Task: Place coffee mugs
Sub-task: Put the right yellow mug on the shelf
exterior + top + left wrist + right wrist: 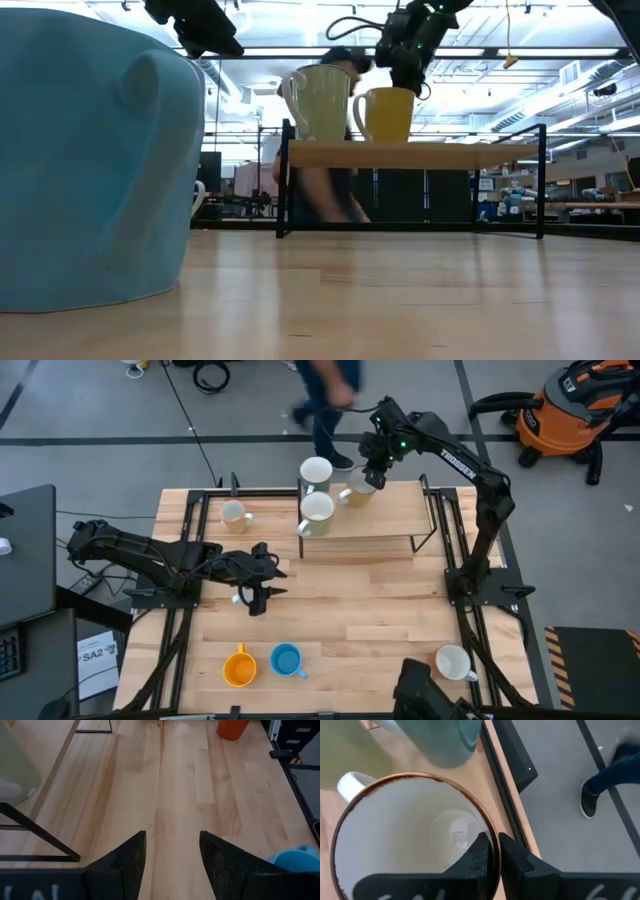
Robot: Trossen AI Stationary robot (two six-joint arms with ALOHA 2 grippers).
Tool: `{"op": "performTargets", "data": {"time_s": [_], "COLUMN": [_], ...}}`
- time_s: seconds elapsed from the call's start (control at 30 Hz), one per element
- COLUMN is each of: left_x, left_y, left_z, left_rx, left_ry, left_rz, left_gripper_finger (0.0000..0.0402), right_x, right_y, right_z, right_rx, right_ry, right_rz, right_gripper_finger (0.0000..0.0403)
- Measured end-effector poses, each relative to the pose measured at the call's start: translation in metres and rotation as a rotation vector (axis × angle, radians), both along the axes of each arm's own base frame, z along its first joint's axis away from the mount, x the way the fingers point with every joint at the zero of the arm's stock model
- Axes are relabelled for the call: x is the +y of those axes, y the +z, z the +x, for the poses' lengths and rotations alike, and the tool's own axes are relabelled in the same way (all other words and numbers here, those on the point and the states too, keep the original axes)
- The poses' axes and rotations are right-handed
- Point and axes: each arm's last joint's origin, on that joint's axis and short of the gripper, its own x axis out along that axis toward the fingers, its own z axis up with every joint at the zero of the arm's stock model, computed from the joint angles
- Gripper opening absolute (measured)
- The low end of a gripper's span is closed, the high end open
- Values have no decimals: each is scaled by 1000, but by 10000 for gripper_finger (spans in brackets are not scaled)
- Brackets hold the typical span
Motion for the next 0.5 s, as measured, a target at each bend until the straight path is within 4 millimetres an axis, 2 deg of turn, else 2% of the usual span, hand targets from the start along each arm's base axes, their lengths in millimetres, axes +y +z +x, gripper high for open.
{"op": "performTargets", "data": {"time_s": [0.5], "left_x": [0], "left_y": [3], "left_z": [2], "left_rx": [-41], "left_ry": [19], "left_rz": [6], "left_gripper_finger": [192], "right_x": [-10], "right_y": [-3], "right_z": [2], "right_rx": [-44], "right_ry": [0], "right_rz": [-5], "right_gripper_finger": [32]}}
